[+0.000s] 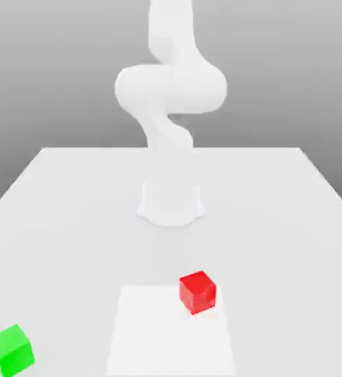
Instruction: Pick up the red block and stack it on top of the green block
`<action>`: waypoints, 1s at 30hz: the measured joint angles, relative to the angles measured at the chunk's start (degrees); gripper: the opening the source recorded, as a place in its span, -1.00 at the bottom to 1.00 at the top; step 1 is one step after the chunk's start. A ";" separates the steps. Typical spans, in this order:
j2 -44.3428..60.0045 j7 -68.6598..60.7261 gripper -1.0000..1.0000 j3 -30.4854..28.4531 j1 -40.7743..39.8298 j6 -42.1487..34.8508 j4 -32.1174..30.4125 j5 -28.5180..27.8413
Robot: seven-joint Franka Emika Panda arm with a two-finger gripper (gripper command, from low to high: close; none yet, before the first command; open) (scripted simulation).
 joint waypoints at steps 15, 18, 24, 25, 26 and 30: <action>29.79 -14.69 0.00 -1.11 6.98 21.12 -24.62 0.15; 38.24 -17.40 0.00 -0.72 7.81 27.21 -28.83 -0.08; 51.51 -18.44 0.00 -0.14 7.65 38.31 -28.11 0.51; 53.01 -18.52 -1.00 -0.03 7.57 39.59 -27.91 0.63; 53.01 -18.52 -1.00 -0.03 7.57 39.59 -27.91 0.63; 53.00 -18.37 -1.00 -0.01 7.52 39.53 -27.91 0.48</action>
